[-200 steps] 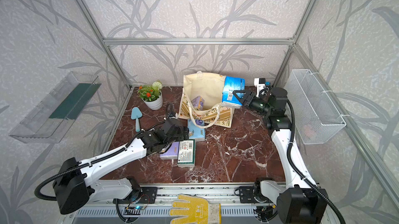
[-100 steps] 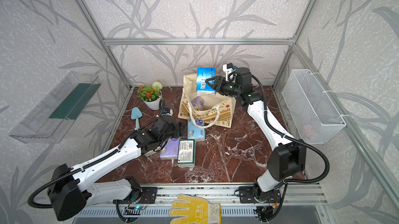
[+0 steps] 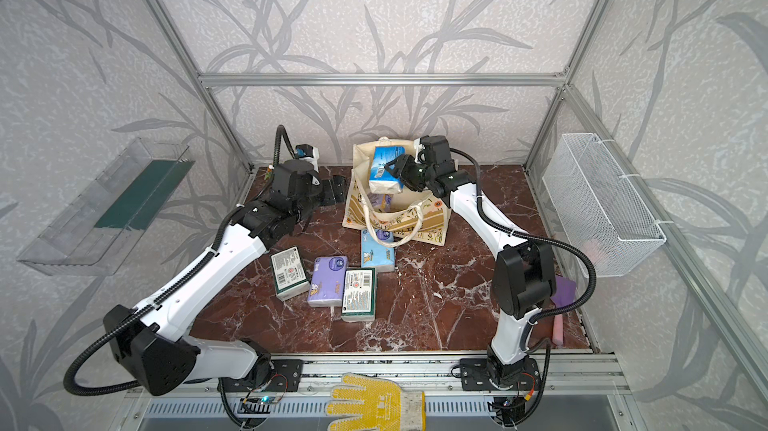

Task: Put tissues into the canvas bag
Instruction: Place the pack of facial tissues in the canvas bag.

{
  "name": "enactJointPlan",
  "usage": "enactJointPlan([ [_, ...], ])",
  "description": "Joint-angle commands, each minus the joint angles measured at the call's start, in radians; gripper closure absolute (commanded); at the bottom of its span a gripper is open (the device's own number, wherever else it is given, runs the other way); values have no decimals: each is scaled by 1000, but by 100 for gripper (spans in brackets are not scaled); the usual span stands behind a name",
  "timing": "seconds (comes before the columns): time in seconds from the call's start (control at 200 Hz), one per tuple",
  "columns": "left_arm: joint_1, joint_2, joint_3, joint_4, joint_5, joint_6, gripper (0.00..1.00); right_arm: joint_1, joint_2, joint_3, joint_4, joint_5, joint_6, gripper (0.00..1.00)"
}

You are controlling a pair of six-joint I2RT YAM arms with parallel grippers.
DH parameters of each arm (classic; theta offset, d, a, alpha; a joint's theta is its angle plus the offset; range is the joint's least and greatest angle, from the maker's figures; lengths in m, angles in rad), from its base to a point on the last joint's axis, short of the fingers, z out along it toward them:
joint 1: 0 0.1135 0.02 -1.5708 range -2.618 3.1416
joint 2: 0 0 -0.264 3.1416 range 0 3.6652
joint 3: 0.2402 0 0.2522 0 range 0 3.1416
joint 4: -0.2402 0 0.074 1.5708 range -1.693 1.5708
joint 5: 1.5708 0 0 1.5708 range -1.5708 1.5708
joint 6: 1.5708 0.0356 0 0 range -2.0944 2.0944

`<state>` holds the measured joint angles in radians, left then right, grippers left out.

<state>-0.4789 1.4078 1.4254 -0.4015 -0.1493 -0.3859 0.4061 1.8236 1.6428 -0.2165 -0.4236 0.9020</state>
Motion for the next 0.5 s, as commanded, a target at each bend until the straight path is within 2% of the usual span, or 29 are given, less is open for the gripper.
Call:
enactJointPlan([
  [0.0,14,94,139,-93,72,142,12,16,17,54,-3,44,23,45],
  [0.26,17,300,386,-237,175,272,15,48,94,116,-84,85,7,45],
  [0.375,19,375,470,-320,163,301,25,50,108,117,-103,104,3,45],
  [0.495,19,435,547,-380,195,320,31,53,125,130,-120,111,-9,45],
])
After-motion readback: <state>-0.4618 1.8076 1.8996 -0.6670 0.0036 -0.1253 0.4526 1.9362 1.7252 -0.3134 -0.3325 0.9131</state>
